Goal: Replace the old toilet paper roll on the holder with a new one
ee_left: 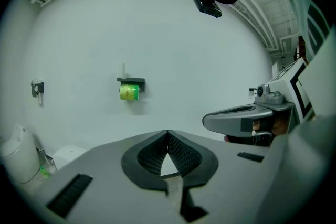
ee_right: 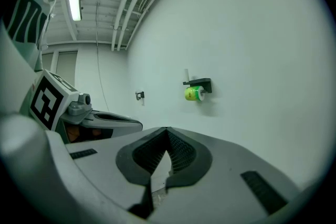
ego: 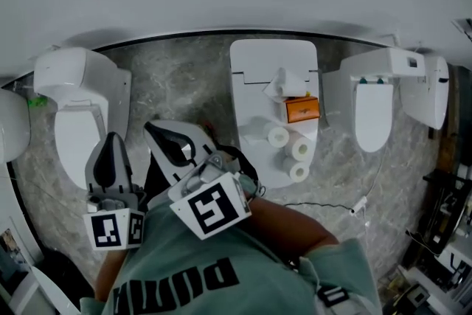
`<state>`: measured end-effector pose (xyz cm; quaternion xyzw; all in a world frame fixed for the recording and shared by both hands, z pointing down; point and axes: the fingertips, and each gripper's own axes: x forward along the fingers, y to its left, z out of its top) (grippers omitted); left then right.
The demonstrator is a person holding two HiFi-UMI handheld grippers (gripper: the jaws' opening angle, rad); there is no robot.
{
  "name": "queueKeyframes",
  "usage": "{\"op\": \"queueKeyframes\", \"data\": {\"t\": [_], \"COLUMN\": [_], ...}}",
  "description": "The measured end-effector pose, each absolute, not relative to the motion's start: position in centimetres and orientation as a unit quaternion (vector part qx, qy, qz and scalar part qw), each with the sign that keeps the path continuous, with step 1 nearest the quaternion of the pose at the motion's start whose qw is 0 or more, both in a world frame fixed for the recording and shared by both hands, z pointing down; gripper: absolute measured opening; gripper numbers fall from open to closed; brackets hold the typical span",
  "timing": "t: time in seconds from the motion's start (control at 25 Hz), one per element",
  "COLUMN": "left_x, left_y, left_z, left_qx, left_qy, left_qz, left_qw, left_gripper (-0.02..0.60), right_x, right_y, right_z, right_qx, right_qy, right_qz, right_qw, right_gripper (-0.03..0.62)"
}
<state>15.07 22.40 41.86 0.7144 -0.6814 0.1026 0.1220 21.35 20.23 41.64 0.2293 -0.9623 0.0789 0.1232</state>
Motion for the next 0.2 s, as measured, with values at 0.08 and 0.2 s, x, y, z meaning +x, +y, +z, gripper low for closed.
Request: {"op": "queueKeyframes", "data": {"t": [0.08, 0.2], "left_x": [14.90, 14.52], "left_y": [22.62, 23.08], "left_z": [41.74, 41.57], "left_qx": [0.716, 0.715], "left_qy": [-0.680, -0.681], "left_qz": [0.102, 0.103], "left_qw": [0.120, 0.120], "left_gripper": [0.005, 0.005], "right_x": [21.12, 20.74], "right_y": [20.37, 20.70], "right_z": [41.53, 41.30], "right_qx": [0.229, 0.228], "right_qy": [-0.962, -0.962], "right_qz": [0.079, 0.079], "right_qw": [0.124, 0.124], "right_gripper": [0.003, 0.003]}}
